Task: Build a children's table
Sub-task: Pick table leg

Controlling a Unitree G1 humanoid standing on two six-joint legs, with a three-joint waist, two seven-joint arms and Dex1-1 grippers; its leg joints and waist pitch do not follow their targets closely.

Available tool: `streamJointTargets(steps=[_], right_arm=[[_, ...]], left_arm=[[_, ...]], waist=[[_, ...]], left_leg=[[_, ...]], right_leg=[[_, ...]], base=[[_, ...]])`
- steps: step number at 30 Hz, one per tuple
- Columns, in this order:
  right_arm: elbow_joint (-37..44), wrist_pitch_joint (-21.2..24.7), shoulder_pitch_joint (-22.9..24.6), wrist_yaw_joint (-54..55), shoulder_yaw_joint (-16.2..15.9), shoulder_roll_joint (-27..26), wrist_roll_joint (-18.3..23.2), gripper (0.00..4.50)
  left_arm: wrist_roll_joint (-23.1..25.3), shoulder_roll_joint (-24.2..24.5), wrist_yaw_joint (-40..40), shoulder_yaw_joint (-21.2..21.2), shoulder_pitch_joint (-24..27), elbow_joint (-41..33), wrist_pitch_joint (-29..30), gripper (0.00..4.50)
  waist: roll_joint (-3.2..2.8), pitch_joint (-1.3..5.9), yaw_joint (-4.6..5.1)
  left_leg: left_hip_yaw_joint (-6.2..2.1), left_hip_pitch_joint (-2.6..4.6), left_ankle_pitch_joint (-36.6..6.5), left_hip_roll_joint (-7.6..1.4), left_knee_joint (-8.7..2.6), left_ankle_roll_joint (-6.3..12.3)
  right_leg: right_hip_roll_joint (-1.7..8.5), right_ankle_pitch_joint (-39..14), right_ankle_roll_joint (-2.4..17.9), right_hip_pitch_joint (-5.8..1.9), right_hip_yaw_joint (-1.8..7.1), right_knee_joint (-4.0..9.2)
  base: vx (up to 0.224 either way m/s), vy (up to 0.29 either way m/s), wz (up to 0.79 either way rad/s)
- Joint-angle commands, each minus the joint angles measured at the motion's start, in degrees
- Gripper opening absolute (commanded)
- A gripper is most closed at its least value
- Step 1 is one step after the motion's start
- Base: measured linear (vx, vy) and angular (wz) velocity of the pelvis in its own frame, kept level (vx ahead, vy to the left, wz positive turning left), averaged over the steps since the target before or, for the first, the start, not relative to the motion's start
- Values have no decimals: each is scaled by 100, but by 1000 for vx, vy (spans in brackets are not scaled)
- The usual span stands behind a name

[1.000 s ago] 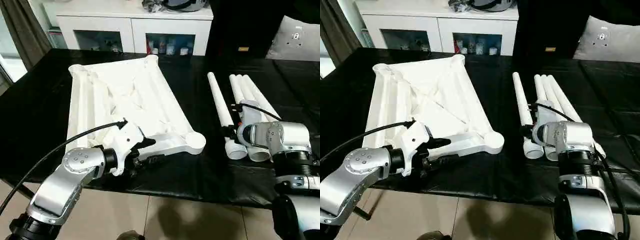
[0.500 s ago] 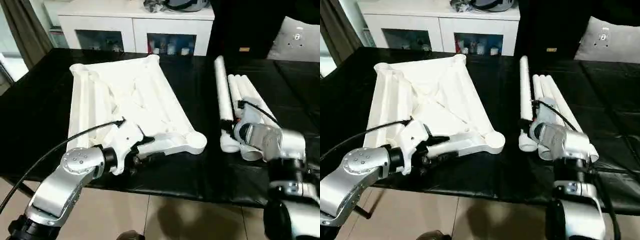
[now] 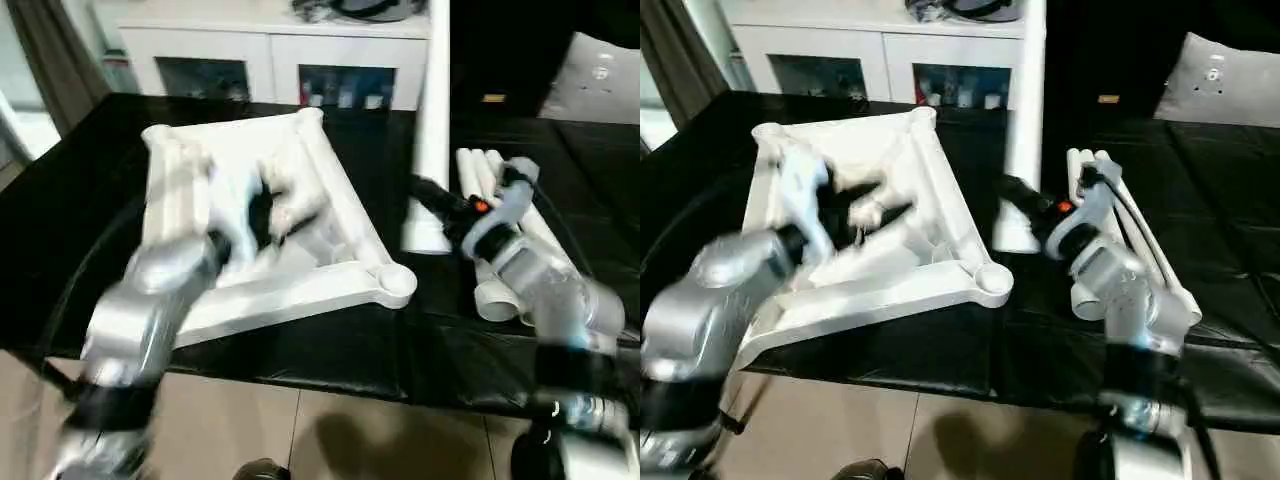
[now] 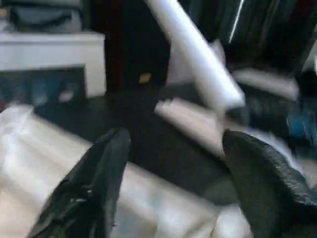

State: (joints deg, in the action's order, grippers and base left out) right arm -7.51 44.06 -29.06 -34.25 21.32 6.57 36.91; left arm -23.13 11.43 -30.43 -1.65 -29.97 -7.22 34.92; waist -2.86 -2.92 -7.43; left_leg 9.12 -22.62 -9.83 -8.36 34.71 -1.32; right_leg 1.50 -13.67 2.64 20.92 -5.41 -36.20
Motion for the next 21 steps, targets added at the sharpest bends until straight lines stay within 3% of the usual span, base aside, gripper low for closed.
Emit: streamJointTargets(steps=[1, 4, 9, 15, 17, 18, 19, 21], right_arm=[[350, 143, 40, -445, -49, 19, 421, 190], [506, 210, 129, -721, -193, 51, 601, 189], [620, 242, 208, -890, -328, 80, 722, 189], [768, 255, 356, -1013, -506, 137, 712, 189], [881, 116, 448, -1061, -709, 208, 552, 189], [1024, -320, 558, -1077, -1173, 361, 15, 189], [1085, -465, 601, -1107, -1362, 430, -185, 189], [1155, -691, 642, -1058, -1537, 413, -402, 189]], left_arm=[[-390, -237, 157, -194, -233, 208, 304, 369], [-736, -598, 317, -379, -540, 412, 467, 389], [-968, -1071, 442, -422, -871, 685, 481, 436], [-1160, -1328, 499, -447, -941, 766, 508, 450], [-1142, -1370, 521, -435, -947, 781, 457, 450], [-1053, -1412, 620, -436, -965, 824, 313, 434], [-1015, -1419, 654, -432, -972, 839, 263, 416], [-828, -1429, 668, -364, -969, 850, 6, 413]], waist=[[95, 425, -24], [138, 413, -87], [149, 416, -126], [117, 444, -148], [130, 435, -150], [112, 435, -163], [127, 429, -158], [129, 425, -153]], left_leg=[[-205, 97, -206, -571, -302, 619], [-190, 82, -240, -549, -296, 587], [-207, 86, -213, -564, -304, 571], [-229, 70, -112, -593, -288, 611], [-225, 58, -132, -583, -287, 634], [-230, 56, -153, -584, -283, 605], [-228, 54, -197, -582, -285, 545], [-224, 60, -260, -572, -291, 534]], right_leg=[[833, 86, 849, -252, 423, 407], [855, -213, 791, -262, 422, 452], [854, -331, 686, -255, 421, 478], [868, 40, 730, -247, 418, 435], [877, 44, 720, -256, 421, 444], [879, -4, 676, -254, 417, 452], [868, -50, 615, -256, 418, 467], [876, -125, 587, -262, 428, 472]], base=[[0, 0, 0], [0, 0, 0], [0, 0, 0], [0, 0, 0], [0, 0, 0], [0, 0, 0], [0, 0, 0], [0, 0, 0]])
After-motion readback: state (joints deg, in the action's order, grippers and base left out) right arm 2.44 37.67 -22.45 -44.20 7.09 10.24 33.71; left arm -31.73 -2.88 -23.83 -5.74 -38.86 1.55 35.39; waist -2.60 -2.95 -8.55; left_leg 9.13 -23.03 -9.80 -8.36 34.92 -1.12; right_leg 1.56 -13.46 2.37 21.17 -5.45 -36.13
